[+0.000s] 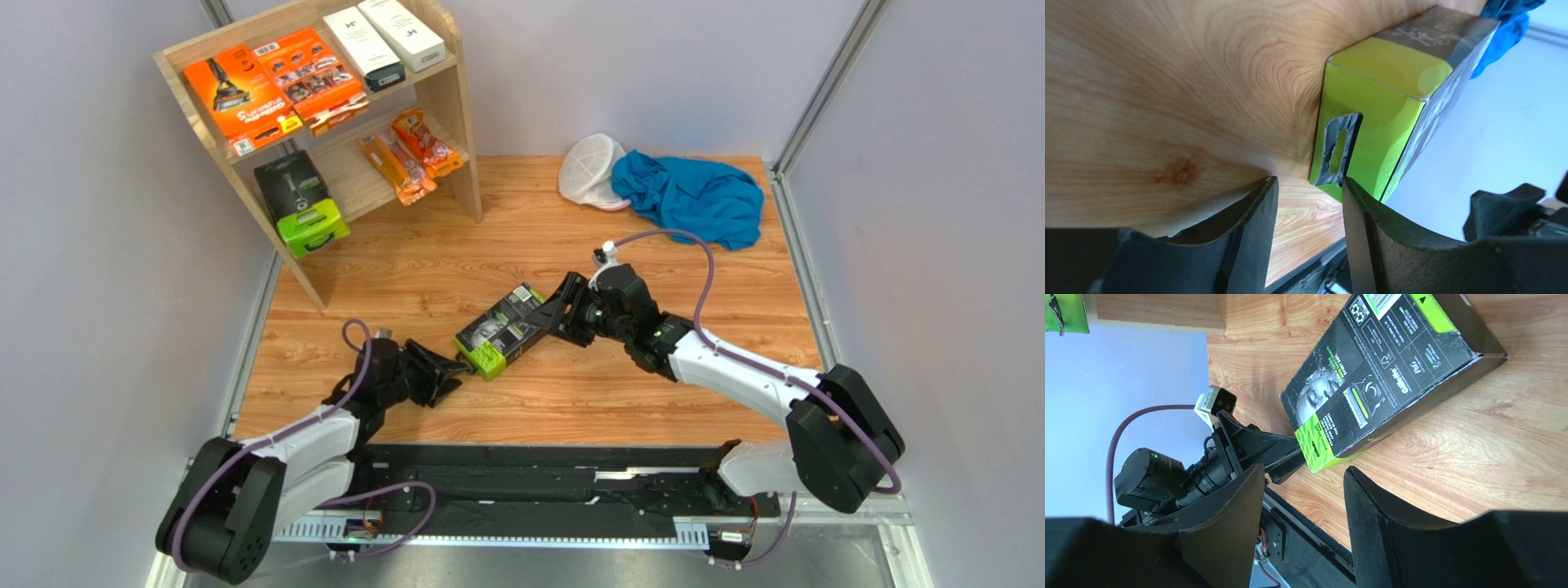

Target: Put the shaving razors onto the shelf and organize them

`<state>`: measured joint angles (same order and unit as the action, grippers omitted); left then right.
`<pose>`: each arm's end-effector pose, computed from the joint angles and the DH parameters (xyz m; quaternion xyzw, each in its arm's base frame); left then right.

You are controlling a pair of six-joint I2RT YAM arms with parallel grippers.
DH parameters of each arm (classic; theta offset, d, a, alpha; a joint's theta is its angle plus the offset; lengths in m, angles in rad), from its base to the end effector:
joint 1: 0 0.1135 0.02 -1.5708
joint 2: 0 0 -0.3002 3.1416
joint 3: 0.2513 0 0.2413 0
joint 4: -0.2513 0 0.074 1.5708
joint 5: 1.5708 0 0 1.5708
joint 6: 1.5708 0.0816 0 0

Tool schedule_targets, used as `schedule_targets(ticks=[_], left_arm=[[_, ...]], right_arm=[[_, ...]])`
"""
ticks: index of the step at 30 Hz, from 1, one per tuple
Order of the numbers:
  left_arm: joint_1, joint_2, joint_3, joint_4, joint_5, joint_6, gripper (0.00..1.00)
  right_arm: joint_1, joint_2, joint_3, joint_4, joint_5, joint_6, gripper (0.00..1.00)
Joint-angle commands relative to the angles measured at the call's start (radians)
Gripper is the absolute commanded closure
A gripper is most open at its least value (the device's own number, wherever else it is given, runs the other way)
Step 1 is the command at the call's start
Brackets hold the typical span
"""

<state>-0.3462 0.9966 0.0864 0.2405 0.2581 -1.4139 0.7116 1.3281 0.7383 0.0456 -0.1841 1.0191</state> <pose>0.1506 -0.0765 0.1229 -0.4060 0.7970 -0.4067 0.1858 0.2231 0.2121 0.2449 0.0882 0.8641 0.4242 0.2561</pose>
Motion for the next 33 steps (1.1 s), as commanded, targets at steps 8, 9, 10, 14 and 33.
schedule_targets(ticks=[8, 9, 10, 14, 33], left_arm=[[0.032, 0.181, -0.065, 0.272, -0.092, 0.026, 0.51], [0.032, 0.216, -0.066, 0.298, -0.092, 0.029, 0.51], [0.032, 0.235, -0.066, 0.345, -0.091, 0.032, 0.52], [0.035, 0.348, -0.077, 0.499, -0.082, 0.033, 0.56], [0.073, 0.988, -0.05, 1.26, 0.078, 0.012, 0.88]], right_arm=[[-0.009, -0.036, -0.014, 0.051, -0.014, -0.008, 0.46], [-0.009, -0.041, -0.017, 0.057, -0.014, -0.005, 0.46], [-0.008, -0.044, -0.023, 0.06, -0.014, -0.002, 0.46], [-0.008, -0.059, -0.031, 0.069, -0.014, -0.001, 0.45], [-0.008, -0.072, -0.045, 0.071, -0.009, 0.007, 0.44]])
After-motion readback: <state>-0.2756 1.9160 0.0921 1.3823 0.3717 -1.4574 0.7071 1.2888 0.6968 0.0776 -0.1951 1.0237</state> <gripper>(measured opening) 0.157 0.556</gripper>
